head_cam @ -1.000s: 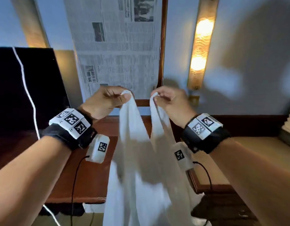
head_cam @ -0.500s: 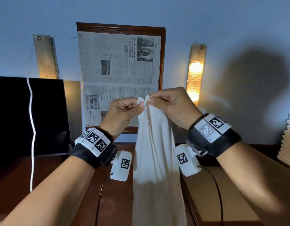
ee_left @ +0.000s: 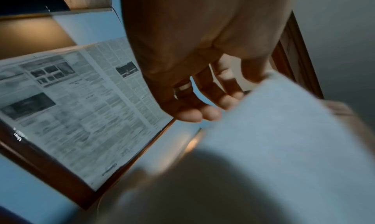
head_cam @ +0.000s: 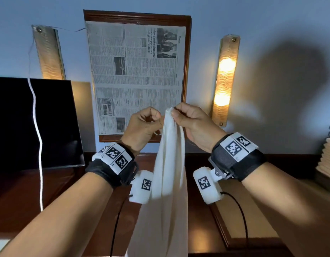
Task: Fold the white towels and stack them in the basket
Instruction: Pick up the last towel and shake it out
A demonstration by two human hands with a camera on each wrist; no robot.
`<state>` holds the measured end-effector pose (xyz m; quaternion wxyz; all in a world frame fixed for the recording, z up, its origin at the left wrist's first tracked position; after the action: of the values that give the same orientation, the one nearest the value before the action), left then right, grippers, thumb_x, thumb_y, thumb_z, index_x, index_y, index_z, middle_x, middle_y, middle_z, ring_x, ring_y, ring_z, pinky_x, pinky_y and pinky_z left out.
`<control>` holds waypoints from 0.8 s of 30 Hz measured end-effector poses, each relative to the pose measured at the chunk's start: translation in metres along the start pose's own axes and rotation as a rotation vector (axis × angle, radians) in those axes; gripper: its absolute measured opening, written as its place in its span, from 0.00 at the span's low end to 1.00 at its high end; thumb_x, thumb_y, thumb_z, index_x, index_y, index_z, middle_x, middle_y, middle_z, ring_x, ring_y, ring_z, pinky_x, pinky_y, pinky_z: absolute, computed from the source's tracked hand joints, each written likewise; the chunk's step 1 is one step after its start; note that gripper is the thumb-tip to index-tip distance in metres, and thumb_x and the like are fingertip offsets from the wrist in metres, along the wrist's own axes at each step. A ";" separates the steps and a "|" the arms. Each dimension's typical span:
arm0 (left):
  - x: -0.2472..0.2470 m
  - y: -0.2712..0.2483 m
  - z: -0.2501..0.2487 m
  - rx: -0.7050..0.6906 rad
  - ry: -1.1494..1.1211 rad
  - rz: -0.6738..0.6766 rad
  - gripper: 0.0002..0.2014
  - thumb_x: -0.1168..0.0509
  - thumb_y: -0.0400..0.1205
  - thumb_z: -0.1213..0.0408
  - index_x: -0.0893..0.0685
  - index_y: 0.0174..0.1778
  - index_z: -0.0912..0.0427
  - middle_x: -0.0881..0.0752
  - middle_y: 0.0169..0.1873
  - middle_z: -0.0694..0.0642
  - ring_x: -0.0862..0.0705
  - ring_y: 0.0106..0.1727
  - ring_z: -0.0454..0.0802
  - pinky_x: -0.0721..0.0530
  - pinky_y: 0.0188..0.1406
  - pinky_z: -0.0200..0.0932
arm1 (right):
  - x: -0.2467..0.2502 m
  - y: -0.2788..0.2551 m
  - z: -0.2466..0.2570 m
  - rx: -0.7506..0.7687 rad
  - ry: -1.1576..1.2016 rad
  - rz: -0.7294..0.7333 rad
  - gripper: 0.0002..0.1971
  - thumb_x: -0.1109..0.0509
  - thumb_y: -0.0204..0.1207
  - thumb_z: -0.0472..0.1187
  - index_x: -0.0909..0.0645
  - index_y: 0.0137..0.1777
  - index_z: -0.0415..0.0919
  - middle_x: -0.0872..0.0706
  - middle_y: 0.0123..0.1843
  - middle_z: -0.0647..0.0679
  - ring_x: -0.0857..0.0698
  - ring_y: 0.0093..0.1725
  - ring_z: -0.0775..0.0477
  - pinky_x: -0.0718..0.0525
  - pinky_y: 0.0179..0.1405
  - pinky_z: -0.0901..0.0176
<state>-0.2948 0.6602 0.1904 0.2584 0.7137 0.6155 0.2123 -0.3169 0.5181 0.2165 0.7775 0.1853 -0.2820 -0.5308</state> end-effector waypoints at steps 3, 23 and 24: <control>-0.005 -0.022 0.017 0.139 -0.084 0.053 0.24 0.33 0.82 0.56 0.16 0.50 0.81 0.15 0.45 0.80 0.19 0.46 0.65 0.22 0.46 0.46 | 0.001 -0.004 -0.019 -0.030 -0.138 -0.068 0.09 0.31 0.74 0.53 0.19 0.39 0.49 0.22 0.40 0.44 0.24 0.43 0.47 0.26 0.48 0.51; -0.035 -0.011 0.039 0.161 0.213 0.173 0.15 0.31 0.82 0.63 0.11 0.53 0.74 0.15 0.51 0.83 0.14 0.48 0.73 0.18 0.57 0.65 | 0.040 -0.027 -0.062 0.059 -0.290 -0.182 0.07 0.28 0.81 0.37 0.21 0.43 0.38 0.18 0.37 0.44 0.23 0.35 0.59 0.26 0.38 0.68; -0.037 -0.008 0.041 0.148 0.237 0.158 0.15 0.31 0.82 0.63 0.12 0.51 0.75 0.17 0.48 0.86 0.16 0.44 0.74 0.19 0.51 0.65 | 0.044 -0.032 -0.071 0.035 -0.273 -0.177 0.09 0.28 0.80 0.38 0.23 0.40 0.38 0.22 0.35 0.47 0.26 0.33 0.59 0.29 0.35 0.67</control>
<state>-0.2815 0.6197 0.1537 0.1130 0.7470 0.5975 0.2689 -0.2823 0.4647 0.1535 0.6789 0.1491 -0.3766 -0.6124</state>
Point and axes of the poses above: each hand's wrist, its own y-axis towards the middle knuckle, its own x-axis out of the back of the hand, z = x × y, the point moved 6 cm from there along y, towards the middle knuckle
